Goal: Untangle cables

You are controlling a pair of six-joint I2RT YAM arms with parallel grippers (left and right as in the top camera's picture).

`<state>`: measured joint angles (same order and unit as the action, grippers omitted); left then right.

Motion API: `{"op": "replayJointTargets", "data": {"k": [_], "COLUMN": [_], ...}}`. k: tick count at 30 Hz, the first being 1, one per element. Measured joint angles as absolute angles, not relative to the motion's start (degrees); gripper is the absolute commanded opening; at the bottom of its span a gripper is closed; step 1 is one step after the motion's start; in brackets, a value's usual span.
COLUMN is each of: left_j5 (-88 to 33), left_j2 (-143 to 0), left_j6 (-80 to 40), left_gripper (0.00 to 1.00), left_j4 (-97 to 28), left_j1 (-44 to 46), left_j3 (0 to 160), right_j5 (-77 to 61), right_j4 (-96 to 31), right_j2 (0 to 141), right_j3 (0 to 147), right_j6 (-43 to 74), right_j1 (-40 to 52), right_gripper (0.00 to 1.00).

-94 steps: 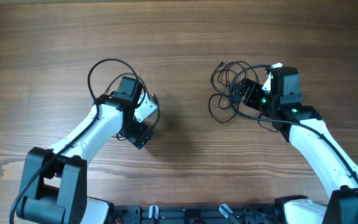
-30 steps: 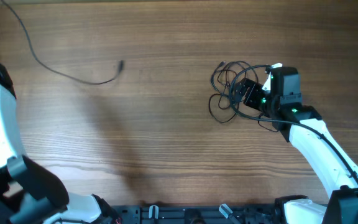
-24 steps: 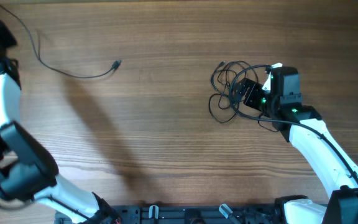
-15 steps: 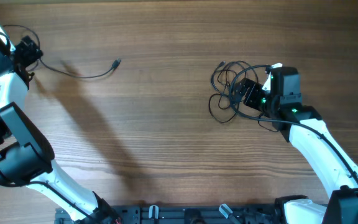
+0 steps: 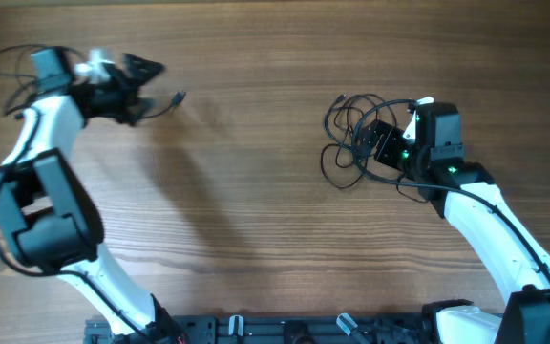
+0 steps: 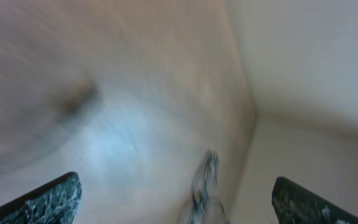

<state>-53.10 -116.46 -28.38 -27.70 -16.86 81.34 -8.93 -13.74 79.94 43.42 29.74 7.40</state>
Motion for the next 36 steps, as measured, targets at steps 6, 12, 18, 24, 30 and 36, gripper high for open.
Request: {"op": "replayJointTargets", "data": {"k": [6, 12, 18, 24, 30, 36], "left_j5": [-42.11, -10.63, 15.92, 21.89, 23.44, 24.18], "left_j2": [-113.34, -95.29, -89.52, -93.49, -98.91, -103.85], "left_j6": [-28.16, -35.90, -56.53, -61.39, -73.25, -78.48], "left_gripper": [1.00, 1.00, 1.00, 1.00, 0.94, 0.86], "left_j4": [-39.94, -54.98, -61.69, -55.33, -54.08, -49.87], "left_j1": [-3.86, 6.24, 16.86, 19.18, 12.80, 4.73], "left_j3": [81.08, 81.14, 81.38, 81.38, 81.38, 81.38], "right_j5": [-8.93, -8.93, -8.93, -8.93, -8.93, -8.91], "right_j4": [-13.72, -13.76, -13.72, -13.72, -13.72, -13.74], "right_j2": [79.94, 79.94, 79.94, 79.94, 79.94, 79.94], "right_j3": [43.44, 43.42, 43.42, 43.42, 43.42, 43.42], "right_j6": [29.74, 29.74, 29.74, 29.74, 29.74, 29.74], "right_j1": [7.40, 7.40, 7.40, 7.40, 7.40, 7.40], "right_gripper": [1.00, 1.00, 1.00, 0.99, 1.00, 1.00]}}
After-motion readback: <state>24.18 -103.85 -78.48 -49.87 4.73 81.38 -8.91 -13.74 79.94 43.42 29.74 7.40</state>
